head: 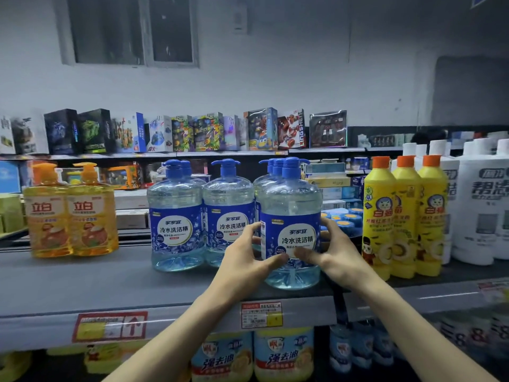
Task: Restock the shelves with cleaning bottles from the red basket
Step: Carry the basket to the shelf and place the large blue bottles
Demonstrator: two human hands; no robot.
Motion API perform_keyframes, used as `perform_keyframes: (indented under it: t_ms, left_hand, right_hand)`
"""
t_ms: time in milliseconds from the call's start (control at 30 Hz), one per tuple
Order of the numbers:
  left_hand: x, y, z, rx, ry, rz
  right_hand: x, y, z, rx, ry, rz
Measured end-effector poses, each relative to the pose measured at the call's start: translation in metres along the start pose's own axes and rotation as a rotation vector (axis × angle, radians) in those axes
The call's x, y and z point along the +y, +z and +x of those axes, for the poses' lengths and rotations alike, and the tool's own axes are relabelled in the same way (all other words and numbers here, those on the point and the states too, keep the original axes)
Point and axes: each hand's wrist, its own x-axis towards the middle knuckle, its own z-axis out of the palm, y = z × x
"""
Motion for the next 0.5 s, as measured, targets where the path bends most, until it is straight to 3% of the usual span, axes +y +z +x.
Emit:
perform_keyframes:
  t_ms: [500]
  left_hand:
    - [-0.023,-0.009,0.004,-0.129,-0.007,-0.003]
  right_hand:
    - [0.009,0.004,-0.013,0.037,-0.01,0.076]
